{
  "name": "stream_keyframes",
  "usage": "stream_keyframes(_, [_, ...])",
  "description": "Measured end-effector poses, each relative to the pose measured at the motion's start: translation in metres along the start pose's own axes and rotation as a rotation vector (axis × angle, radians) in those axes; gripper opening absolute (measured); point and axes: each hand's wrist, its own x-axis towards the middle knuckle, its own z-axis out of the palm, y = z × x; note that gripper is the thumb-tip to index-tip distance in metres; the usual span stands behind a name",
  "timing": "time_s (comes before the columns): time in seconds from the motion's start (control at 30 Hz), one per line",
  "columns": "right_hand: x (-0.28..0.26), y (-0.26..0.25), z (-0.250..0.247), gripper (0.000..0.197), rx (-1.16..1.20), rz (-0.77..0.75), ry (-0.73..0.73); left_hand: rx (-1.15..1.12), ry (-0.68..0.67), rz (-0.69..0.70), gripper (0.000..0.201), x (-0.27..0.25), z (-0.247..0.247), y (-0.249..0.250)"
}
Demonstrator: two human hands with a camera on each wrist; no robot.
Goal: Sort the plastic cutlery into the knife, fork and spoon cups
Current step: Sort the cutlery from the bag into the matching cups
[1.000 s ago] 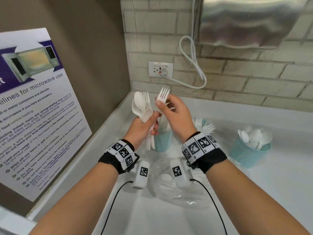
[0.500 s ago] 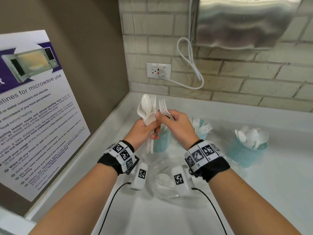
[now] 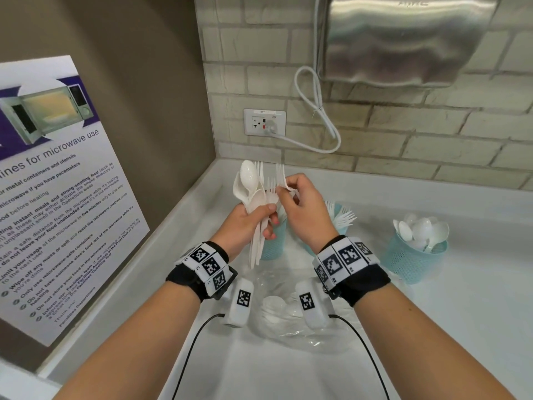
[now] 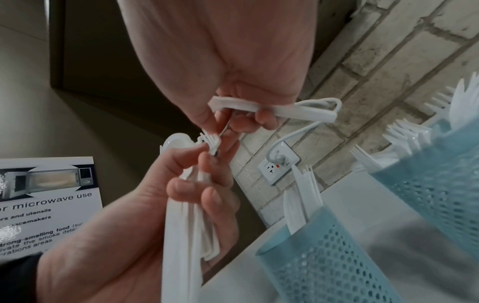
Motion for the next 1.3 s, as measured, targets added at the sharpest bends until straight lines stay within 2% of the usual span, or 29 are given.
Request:
stream_keyframes(0.13, [0.002, 0.000, -0.003, 0.005, 0.064, 0.010, 0.141, 0.028, -0.026, 0.030, 0.021, 0.000, 0.003, 0.002])
stream_keyframes(0.23, [0.003, 0.001, -0.005, 0.020, 0.165, 0.112, 0.203, 0.063, -0.048, 0.034, 0.026, -0.001, 0.004, 0.000])
stream_keyframes(0.37, [-0.008, 0.001, -0.006, 0.025, 0.274, 0.219, -0.041, 0.066, -0.081, 0.027, 0.019, -0.001, 0.006, -0.002])
stream_keyframes(0.43, [-0.009, 0.002, -0.007, 0.027, 0.278, 0.254, -0.068, 0.063, -0.090, 0.016, 0.019, -0.001, 0.007, -0.002])
stream_keyframes(0.6, [-0.003, -0.013, -0.020, 0.015, 0.385, 0.295, 0.122, 0.107, -0.110, -0.010, 0.031, -0.001, 0.012, 0.000])
stream_keyframes(0.73, [0.004, -0.017, -0.036, 0.021, 0.409, 0.207, 0.318, 0.105, -0.116, -0.044, 0.034, 0.000, 0.015, 0.002])
stream_keyframes(0.8, [0.003, -0.017, -0.037, 0.017, 0.410, 0.193, 0.349, 0.108, -0.117, -0.043, 0.036, 0.002, 0.017, 0.001])
stream_keyframes(0.9, [-0.007, -0.021, -0.037, 0.025, 0.368, 0.284, 0.185, 0.131, -0.144, -0.038, 0.035, 0.004, 0.024, 0.000])
stream_keyframes(0.97, [-0.013, -0.020, -0.035, 0.024, 0.411, 0.339, 0.064, 0.143, -0.158, -0.041, 0.033, 0.005, 0.029, -0.001])
stream_keyframes(1.03, [-0.014, -0.018, -0.038, 0.022, 0.381, 0.334, 0.050, 0.133, -0.168, -0.043, 0.030, 0.005, 0.033, -0.001])
stream_keyframes(1.13, [-0.007, -0.017, -0.053, 0.014, 0.317, 0.274, 0.144, 0.086, -0.148, -0.043, 0.029, 0.007, 0.037, -0.003])
stream_keyframes(1.23, [0.005, -0.014, -0.078, 0.020, 0.322, 0.245, 0.320, 0.045, -0.058, -0.037, 0.028, 0.015, 0.038, -0.007])
stream_keyframes(1.3, [0.015, -0.007, -0.092, 0.016, 0.323, 0.221, 0.398, 0.034, -0.010, -0.032, 0.027, 0.018, 0.038, -0.008])
